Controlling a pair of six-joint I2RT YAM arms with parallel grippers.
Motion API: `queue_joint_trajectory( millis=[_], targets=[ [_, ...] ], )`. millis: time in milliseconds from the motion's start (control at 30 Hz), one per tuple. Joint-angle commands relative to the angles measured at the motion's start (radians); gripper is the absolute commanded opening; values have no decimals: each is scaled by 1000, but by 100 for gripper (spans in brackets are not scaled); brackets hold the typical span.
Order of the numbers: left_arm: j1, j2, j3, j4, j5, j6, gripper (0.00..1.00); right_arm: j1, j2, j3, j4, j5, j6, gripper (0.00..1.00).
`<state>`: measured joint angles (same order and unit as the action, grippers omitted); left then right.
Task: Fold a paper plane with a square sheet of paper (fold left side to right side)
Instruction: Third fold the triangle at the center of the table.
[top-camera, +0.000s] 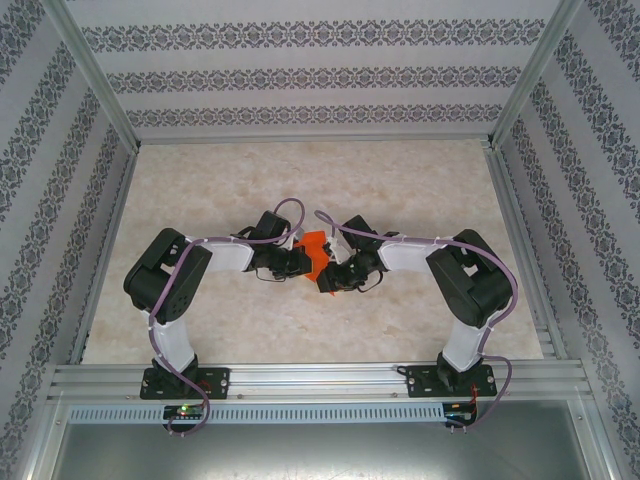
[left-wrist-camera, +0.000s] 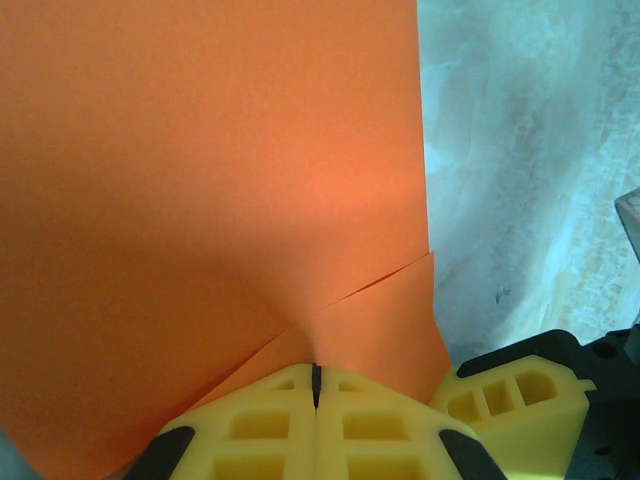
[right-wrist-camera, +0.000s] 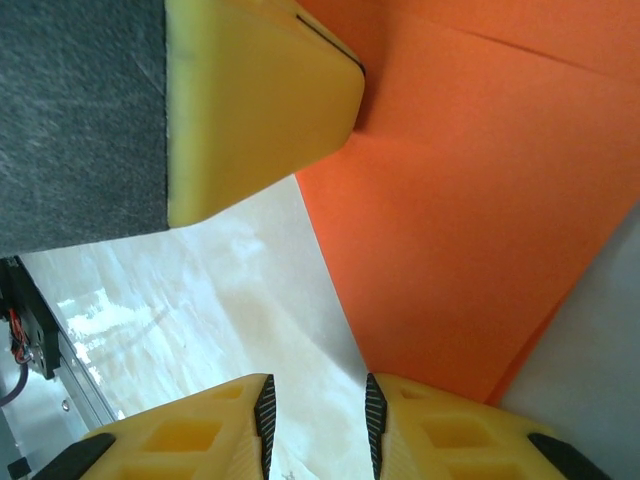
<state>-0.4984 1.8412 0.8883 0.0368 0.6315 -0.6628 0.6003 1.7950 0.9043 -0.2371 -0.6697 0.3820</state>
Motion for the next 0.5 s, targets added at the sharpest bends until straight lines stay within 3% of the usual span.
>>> queue_joint_trajectory(
  millis=[0,333,467],
  targets=[
    [-14,35,-23,-102,-87,24,1,12,-2,-17,-107,33,-35,32],
    [-14,36,-22,-100,-86,23,1,-14,-61,-115,-106,30,-39,23],
    [-14,32,-21,-100,-85,22,1,-20,-137,-128,-114,11,-35,12]
  ],
)
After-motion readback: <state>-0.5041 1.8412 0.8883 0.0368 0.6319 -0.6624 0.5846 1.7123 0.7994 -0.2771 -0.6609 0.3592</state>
